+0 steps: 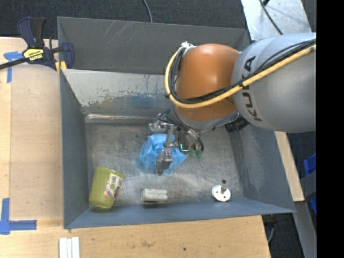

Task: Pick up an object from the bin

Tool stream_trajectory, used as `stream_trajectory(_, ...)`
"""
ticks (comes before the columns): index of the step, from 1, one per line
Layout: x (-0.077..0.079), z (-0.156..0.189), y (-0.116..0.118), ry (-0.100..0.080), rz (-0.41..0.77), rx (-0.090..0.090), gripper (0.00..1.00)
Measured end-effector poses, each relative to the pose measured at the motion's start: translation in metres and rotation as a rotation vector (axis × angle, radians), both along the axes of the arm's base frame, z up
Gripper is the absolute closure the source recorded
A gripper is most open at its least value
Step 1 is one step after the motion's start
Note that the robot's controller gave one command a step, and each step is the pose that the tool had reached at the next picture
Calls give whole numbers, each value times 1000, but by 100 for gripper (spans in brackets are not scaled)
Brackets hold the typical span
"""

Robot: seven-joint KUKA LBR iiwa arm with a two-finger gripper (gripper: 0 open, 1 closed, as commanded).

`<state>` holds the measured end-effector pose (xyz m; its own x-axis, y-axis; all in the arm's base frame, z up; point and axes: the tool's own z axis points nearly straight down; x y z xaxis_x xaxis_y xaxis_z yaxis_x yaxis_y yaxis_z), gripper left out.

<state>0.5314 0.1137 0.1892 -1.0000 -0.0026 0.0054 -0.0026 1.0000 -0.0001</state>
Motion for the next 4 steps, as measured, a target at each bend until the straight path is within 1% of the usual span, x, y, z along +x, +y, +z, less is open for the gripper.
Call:
stream_trajectory(1,2,4,-1,-8,-2,1,0)
stream_trajectory(2,27,-66,-31,-13,71,1,0)
stream_trajectory(3,40,-118,-48,-6,97,4,0)
stream_trajectory(4,37,-116,-40,-6,3,-1,0)
